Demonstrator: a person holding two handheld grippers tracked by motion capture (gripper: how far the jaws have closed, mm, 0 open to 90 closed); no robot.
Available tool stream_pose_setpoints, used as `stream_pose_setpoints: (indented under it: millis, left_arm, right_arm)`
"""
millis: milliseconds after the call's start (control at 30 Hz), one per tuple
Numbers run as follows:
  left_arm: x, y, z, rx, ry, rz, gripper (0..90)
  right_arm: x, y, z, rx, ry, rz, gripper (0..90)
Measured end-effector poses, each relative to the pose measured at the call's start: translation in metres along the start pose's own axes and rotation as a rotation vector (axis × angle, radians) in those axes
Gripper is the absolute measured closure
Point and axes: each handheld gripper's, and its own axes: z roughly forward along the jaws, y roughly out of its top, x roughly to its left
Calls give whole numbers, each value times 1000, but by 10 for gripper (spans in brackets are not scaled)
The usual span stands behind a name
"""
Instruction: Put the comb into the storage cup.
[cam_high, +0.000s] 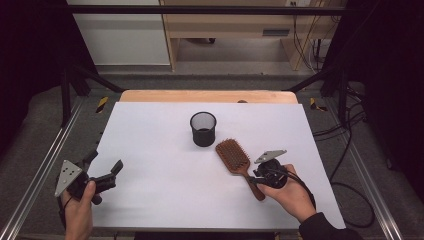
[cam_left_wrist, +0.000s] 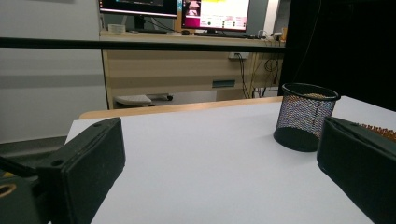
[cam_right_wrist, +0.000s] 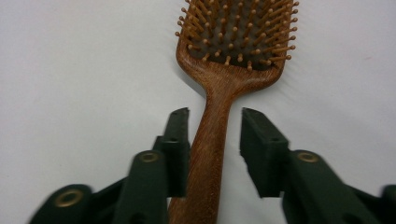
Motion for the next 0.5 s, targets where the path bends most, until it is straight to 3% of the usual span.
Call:
stream_pose_setpoints:
  millis: [300,500]
  left_arm:
    - [-1,0,1,4,0,11,15]
    - [-1,1,1,-1,0,8,15]
  right_arm:
    - [-1,2,-2,-6,-46,49,179]
    - [-1,5,1,13,-40,96,87]
